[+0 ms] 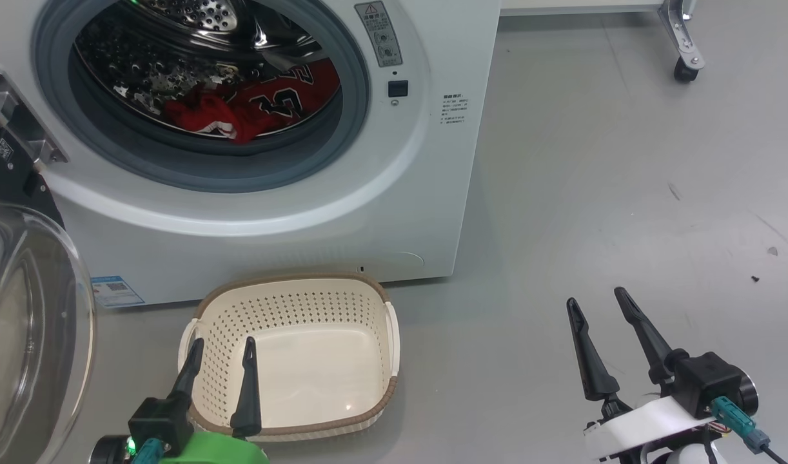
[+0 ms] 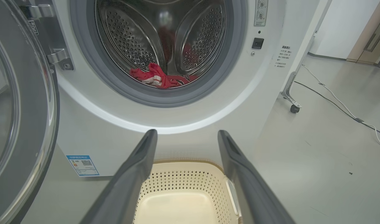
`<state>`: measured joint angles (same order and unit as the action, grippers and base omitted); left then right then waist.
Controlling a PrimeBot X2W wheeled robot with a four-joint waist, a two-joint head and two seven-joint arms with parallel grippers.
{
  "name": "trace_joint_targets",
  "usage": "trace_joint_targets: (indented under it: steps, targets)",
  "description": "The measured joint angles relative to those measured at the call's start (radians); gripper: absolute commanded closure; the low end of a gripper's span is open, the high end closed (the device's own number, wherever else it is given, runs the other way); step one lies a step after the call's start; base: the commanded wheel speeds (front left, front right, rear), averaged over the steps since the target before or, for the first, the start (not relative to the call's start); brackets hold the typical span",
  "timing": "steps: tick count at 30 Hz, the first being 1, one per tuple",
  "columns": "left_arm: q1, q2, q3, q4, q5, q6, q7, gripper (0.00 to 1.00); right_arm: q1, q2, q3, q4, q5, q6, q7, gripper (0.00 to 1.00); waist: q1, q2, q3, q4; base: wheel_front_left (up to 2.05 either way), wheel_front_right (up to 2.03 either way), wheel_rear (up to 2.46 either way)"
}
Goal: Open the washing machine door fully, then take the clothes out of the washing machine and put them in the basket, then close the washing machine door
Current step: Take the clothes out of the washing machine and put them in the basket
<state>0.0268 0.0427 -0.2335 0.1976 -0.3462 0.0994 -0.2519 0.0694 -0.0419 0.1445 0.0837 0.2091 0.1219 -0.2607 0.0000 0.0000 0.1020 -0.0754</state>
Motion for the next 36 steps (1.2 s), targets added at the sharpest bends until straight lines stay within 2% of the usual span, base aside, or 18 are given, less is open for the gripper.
trace_joint_targets:
  steps: [13, 27, 36]
  targets:
    - [-0.135, 0.000, -0.035, 0.003, -0.006, 0.001, 0.004, 0.00, -0.049, -0.001, 0.003, -0.078, -0.002, 0.000, 0.000, 0.00, 0.0000, 0.0000, 0.128, -0.011, 0.00, 0.00, 0.00]
    - [-0.444, 0.005, 0.000, 0.094, -0.006, 0.001, 0.071, 0.00, -0.148, -0.003, 0.038, -0.123, 0.002, 0.000, 0.000, 0.00, 0.0000, 0.0000, 0.319, -0.053, 0.00, 0.00, 0.00]
    - [-0.660, 0.084, 0.041, 0.152, -0.015, -0.015, 0.205, 0.00, -0.238, -0.003, 0.086, -0.150, 0.046, 0.000, 0.000, 0.00, 0.0000, 0.0000, 0.443, -0.104, 0.00, 0.00, 0.00]
